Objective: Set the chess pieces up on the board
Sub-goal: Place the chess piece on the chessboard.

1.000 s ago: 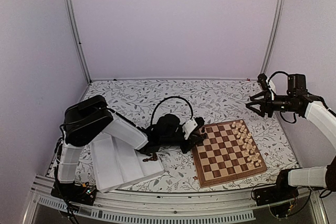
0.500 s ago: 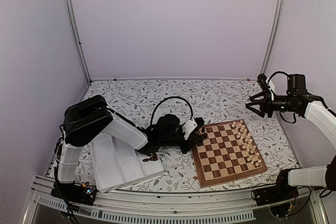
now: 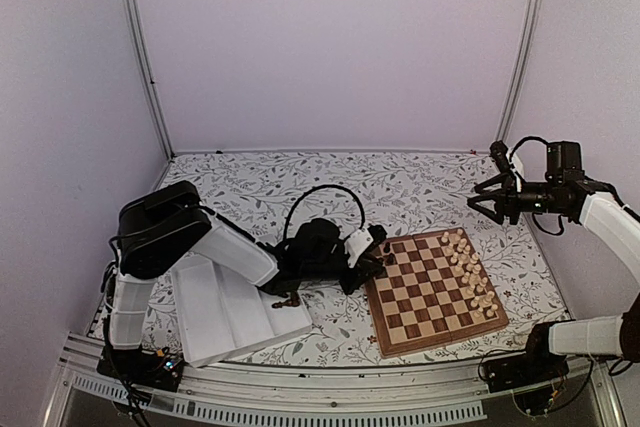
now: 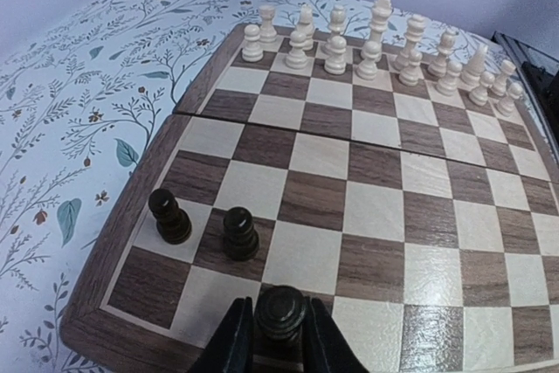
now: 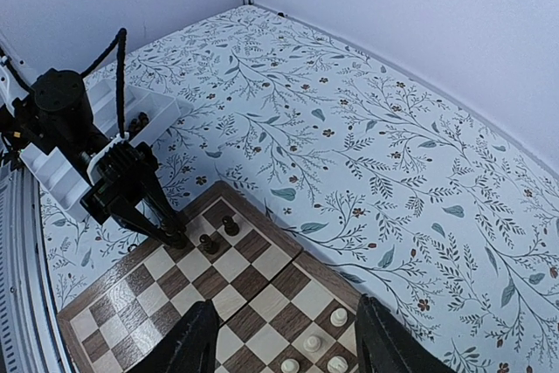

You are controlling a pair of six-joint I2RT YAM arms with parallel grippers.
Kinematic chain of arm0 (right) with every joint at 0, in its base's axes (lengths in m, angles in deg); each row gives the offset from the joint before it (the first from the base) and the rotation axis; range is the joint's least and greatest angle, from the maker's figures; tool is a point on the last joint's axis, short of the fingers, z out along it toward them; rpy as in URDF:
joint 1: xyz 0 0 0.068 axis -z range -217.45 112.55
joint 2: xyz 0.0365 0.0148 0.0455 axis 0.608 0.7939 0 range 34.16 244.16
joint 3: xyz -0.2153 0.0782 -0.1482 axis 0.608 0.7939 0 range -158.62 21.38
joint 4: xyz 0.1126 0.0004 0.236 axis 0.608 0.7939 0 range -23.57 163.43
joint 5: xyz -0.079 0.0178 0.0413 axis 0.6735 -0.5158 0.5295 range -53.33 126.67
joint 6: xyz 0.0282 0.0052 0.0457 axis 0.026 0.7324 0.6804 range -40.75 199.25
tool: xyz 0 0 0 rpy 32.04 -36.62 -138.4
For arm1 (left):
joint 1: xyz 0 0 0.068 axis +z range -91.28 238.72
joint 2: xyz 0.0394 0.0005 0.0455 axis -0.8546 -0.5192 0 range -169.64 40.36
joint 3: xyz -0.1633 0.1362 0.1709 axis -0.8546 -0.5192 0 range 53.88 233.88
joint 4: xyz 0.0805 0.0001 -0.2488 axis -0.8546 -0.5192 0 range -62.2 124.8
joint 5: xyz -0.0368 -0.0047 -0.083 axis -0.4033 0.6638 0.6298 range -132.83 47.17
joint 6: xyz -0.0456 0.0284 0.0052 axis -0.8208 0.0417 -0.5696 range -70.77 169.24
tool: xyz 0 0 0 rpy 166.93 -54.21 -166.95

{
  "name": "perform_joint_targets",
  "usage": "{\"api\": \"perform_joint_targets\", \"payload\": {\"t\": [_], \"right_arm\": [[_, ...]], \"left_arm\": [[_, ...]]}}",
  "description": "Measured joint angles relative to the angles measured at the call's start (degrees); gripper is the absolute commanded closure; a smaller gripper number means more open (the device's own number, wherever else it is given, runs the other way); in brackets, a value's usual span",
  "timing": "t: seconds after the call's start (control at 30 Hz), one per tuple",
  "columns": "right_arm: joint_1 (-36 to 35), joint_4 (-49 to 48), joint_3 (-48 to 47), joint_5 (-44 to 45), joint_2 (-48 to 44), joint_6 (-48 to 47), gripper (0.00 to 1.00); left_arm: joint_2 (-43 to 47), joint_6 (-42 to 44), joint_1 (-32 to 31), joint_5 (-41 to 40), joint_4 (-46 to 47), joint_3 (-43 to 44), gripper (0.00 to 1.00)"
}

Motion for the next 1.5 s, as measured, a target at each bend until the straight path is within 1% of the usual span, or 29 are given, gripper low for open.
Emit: {"api": "perform_joint_targets", "payload": {"t": [0.43, 0.7, 0.8, 1.0, 1.03, 1.07, 1.13, 1.23, 1.3, 1.43, 1.5], "right_arm": [[0.0, 0.3, 0.0, 0.0, 0.1, -0.2, 0.44], [0.0, 0.3, 0.0, 0.0, 0.1, -0.3, 0.43], [0.0, 0.3, 0.0, 0.0, 0.1, -0.3, 0.43], [0.0, 0.4, 0.0, 0.0, 0.1, -0.3, 0.43], [0.0, 0.4, 0.0, -0.1, 0.1, -0.3, 0.43], [0.0, 0.4, 0.0, -0.1, 0.1, -0.3, 0.43], [0.0, 0.4, 0.0, -0.1, 0.1, -0.4, 0.43], [0.0, 0.4, 0.0, -0.1, 0.1, -0.5, 0.43], [0.0, 0.5, 0.0, -0.1, 0.1, -0.7, 0.43], [0.0, 0.6, 0.0, -0.2, 0.1, -0.9, 0.43], [0.0, 0.7, 0.0, -0.4, 0.1, -0.9, 0.43]], "left_arm": [[0.0, 0.0, 0.0, 0.2, -0.6, 0.0, 0.79], [0.0, 0.0, 0.0, 1.4, -0.7, 0.0, 0.78], [0.0, 0.0, -0.1, 1.4, -0.8, 0.0, 0.75], [0.1, -0.5, -0.1, 0.4, -1.4, 0.0, 0.66], [0.4, -0.5, -0.1, 0.0, -1.8, 0.0, 0.64], [1.0, -0.4, -0.1, -0.3, -2.4, -0.2, 0.59], [2.8, 0.5, -0.2, -0.9, -3.7, -1.0, 0.56], [8.6, 1.8, -0.5, -2.4, -8.6, -2.4, 0.56], [14.1, 2.7, -0.8, -4.5, -13.0, -3.3, 0.55], [27.2, 3.1, -1.3, -9.9, -24.5, -4.2, 0.54], [32.1, 2.9, -1.2, -12.5, -30.5, -4.3, 0.55]]}}
